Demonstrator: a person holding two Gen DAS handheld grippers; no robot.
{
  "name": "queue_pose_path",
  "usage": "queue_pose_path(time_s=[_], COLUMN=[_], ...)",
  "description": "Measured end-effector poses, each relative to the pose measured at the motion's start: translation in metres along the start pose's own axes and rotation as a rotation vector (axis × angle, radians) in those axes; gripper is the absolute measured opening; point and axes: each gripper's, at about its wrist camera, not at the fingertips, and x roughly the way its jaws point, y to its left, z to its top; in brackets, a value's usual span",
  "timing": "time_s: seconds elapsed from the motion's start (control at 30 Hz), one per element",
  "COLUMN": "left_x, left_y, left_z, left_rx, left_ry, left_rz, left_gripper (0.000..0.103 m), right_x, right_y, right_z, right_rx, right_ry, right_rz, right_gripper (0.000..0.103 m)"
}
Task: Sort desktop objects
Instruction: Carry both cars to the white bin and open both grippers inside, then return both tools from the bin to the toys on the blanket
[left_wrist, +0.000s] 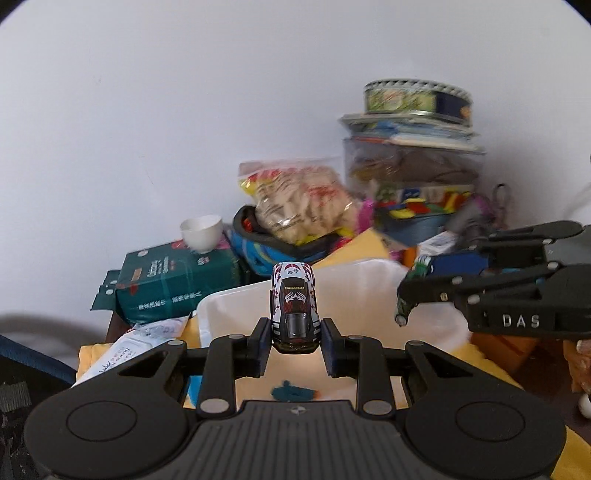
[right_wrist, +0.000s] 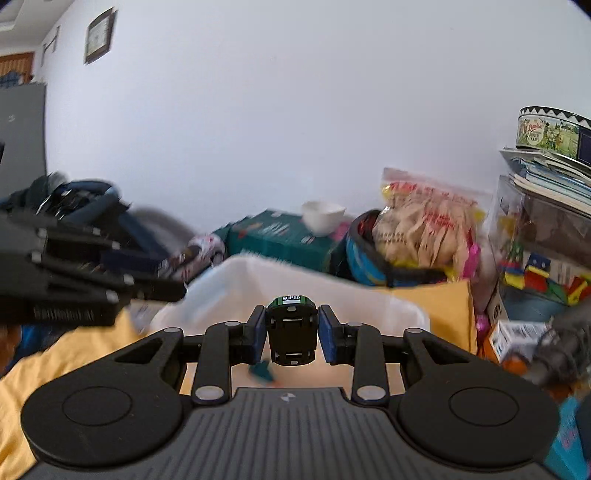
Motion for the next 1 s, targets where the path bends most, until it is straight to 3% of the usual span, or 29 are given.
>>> queue_pose_path(time_s=[0.07, 0.3, 0.37, 0.43, 0.67, 0.73, 0.93, 1.0], left_x=[0.018, 0.067, 0.067, 0.065, 0.032, 0.017, -0.023, -0.033], left_y=[0.006, 0.020, 0.021, 0.020, 0.014, 0.010, -0.006, -0.010], left_z=[-0.001, -0.023, -0.028, -0.030, -0.026, -0.027, -0.052, -0.066], left_rx=[-0.016, -0.080, -0.088, -0.077, -0.083, -0.078, -0.040, -0.037], left_ry=[0.004, 0.135, 0.136, 0.133, 0.099, 0.093, 0.108, 0.117], left_rz=[0.009, 0.017, 0.013, 0.009, 0.002, -0.009, -0.007, -0.019], left_gripper=[0.032, 0.032, 0.034, 0.042, 0.045, 0.052, 0.056, 0.063], right_x=[0.018, 0.068, 0.069, 0.069, 0.043, 0.033, -0.005, -0.016], right_y=[-0.005, -0.009, -0.008, -0.009, -0.003, 0.000, 0.013, 0.018], right_z=[0.002, -0.016, -0.022, -0.025, -0.021, -0.020, -0.034, -0.045], right_rx=[0.040, 0.093, 0.097, 0.096, 0.090, 0.073, 0.035, 0.027], right_ry=[0.012, 0.135, 0.150, 0.150, 0.114, 0.099, 0.100, 0.122], right_rz=[-0.003, -0.037, -0.027, -0.022, 0.005, 0.013, 0.025, 0.032], right_gripper=[0.033, 0.035, 0.043, 0.047, 0.048, 0.050, 0.055, 0.056])
